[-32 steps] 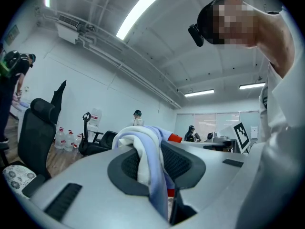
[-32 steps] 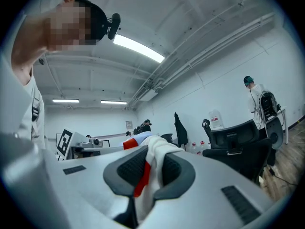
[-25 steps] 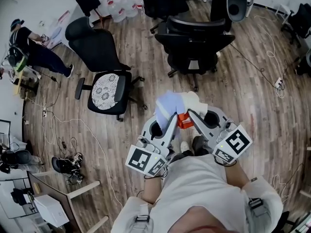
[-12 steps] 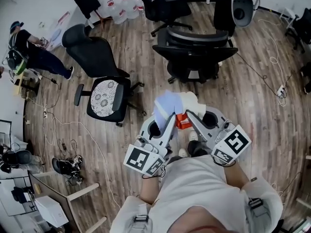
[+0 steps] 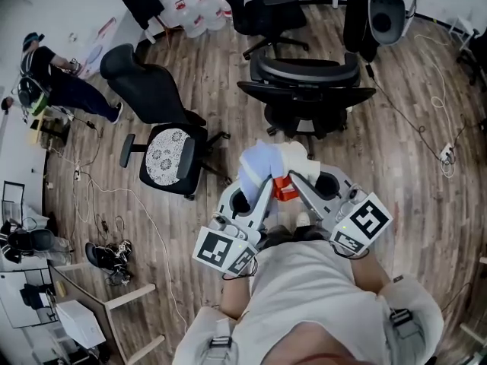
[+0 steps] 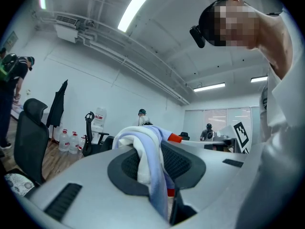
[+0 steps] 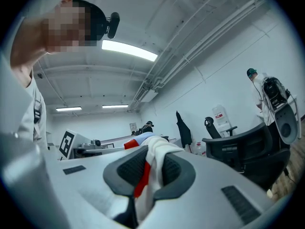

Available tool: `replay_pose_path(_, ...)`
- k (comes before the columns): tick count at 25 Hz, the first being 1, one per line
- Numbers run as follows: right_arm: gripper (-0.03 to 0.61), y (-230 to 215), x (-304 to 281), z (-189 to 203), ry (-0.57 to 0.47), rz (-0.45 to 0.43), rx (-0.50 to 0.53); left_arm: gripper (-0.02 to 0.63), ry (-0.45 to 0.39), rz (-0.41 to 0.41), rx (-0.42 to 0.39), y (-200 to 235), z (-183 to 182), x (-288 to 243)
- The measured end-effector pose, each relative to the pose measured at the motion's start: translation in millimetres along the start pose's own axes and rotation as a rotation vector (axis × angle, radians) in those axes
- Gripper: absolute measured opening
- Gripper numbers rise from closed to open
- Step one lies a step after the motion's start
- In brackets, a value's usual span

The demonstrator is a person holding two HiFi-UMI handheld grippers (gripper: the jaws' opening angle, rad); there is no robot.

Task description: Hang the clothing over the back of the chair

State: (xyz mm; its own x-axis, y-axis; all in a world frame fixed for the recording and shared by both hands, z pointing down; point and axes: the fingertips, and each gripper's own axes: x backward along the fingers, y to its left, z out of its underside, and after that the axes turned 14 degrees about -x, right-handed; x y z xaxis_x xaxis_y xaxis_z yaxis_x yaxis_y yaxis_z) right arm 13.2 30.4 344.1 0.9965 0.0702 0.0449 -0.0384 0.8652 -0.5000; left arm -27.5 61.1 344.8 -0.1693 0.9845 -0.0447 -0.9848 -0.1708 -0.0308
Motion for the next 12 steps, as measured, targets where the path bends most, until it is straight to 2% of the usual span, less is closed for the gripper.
replay_pose_path(7,0.046,-9.7,-12.3,-5.4,0.01,-0.023,-0.002,0.087,-0.001,-0.025,-0.006,12.4,-0.4,-9.1)
replay_pose_path(12,0.046,-21.1,-36.7,-6.7,0.019,-0.019,-0.001,0.087,-0.007,-0.027,0.002,37.9,3.9,-17.0)
